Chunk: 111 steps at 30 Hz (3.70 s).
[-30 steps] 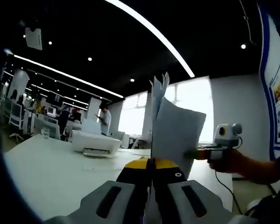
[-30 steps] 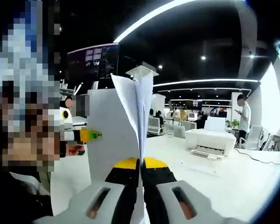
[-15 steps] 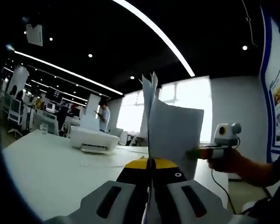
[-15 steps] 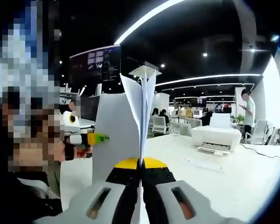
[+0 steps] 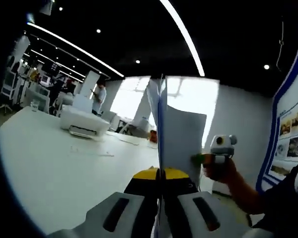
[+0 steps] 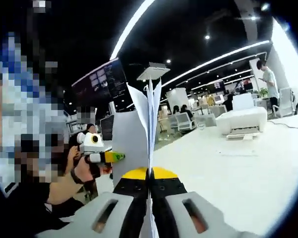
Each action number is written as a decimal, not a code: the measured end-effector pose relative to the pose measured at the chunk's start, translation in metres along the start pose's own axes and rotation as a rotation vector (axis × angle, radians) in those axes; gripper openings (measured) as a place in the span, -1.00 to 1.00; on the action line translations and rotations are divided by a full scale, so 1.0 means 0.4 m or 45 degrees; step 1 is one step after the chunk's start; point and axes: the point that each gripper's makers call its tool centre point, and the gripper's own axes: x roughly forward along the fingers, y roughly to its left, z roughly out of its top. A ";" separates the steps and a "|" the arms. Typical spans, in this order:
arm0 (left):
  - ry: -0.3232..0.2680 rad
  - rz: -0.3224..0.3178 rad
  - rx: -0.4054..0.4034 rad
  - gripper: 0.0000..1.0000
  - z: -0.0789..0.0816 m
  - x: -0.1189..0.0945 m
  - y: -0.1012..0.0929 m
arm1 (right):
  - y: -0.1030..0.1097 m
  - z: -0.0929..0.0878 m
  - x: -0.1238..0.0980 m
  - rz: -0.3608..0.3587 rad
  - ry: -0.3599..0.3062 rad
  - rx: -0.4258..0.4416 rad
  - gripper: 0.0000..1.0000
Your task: Organize the stack of printing papers by aligning and flattening the scattered papers on the table
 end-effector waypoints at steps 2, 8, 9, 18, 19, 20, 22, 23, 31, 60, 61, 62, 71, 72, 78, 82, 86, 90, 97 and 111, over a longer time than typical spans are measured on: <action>0.023 -0.006 -0.079 -0.88 -0.026 0.007 0.018 | -0.024 -0.026 0.003 -0.013 0.038 0.061 -1.00; 0.085 0.005 -0.179 -0.88 -0.091 0.038 0.070 | -0.114 -0.068 0.017 -0.040 0.094 0.198 -1.00; 0.089 0.009 -0.182 -0.88 -0.100 0.042 0.076 | -0.129 -0.077 0.021 -0.053 0.102 0.210 -1.00; 0.087 0.086 -0.129 -0.88 -0.138 0.066 0.135 | -0.181 -0.131 0.050 -0.126 0.109 0.246 -1.00; 0.084 0.096 -0.123 -0.88 -0.141 0.066 0.141 | -0.186 -0.134 0.053 -0.137 0.111 0.241 -1.00; 0.079 0.108 -0.110 -0.88 -0.144 0.067 0.147 | -0.191 -0.137 0.057 -0.148 0.112 0.236 -1.00; 0.058 0.127 -0.078 -0.87 -0.144 0.067 0.156 | -0.198 -0.147 0.065 -0.168 0.116 0.225 -1.00; 0.051 0.134 -0.075 -0.87 -0.144 0.066 0.159 | -0.200 -0.152 0.068 -0.177 0.120 0.219 -1.00; -0.010 0.171 0.019 -0.87 -0.133 0.054 0.154 | -0.211 -0.155 0.076 -0.174 0.105 0.218 -1.00; 0.120 0.357 0.277 -0.85 -0.256 0.069 0.262 | -0.286 -0.294 0.133 -0.309 0.160 0.091 -1.00; 0.123 0.362 0.290 -0.84 -0.259 0.069 0.262 | -0.288 -0.299 0.133 -0.315 0.161 0.082 -1.00; 0.128 0.368 0.299 -0.84 -0.263 0.070 0.264 | -0.292 -0.305 0.135 -0.320 0.163 0.073 -1.00; 0.247 0.482 0.569 -0.69 -0.295 0.080 0.328 | -0.307 -0.334 0.131 -0.362 0.180 0.021 -1.00; 0.261 0.493 0.599 -0.67 -0.300 0.082 0.331 | -0.310 -0.335 0.131 -0.364 0.182 0.020 -1.00; 0.328 0.540 0.673 -0.55 -0.320 0.084 0.348 | -0.336 -0.350 0.131 -0.386 0.219 -0.007 -0.95; 0.364 0.591 0.718 -0.38 -0.326 0.078 0.371 | -0.358 -0.360 0.133 -0.436 0.267 -0.108 -0.86; 0.367 0.598 0.727 -0.36 -0.326 0.074 0.373 | -0.383 -0.370 0.129 -0.491 0.309 -0.191 -0.63; 0.360 0.616 0.721 -0.31 -0.323 0.071 0.376 | -0.399 -0.369 0.132 -0.517 0.318 -0.215 -0.42; 0.339 0.657 0.737 -0.19 -0.314 0.062 0.381 | -0.419 -0.362 0.136 -0.541 0.303 -0.228 -0.18; 0.329 0.639 0.646 -0.26 -0.325 0.063 0.378 | -0.406 -0.369 0.153 -0.524 0.307 -0.295 -0.10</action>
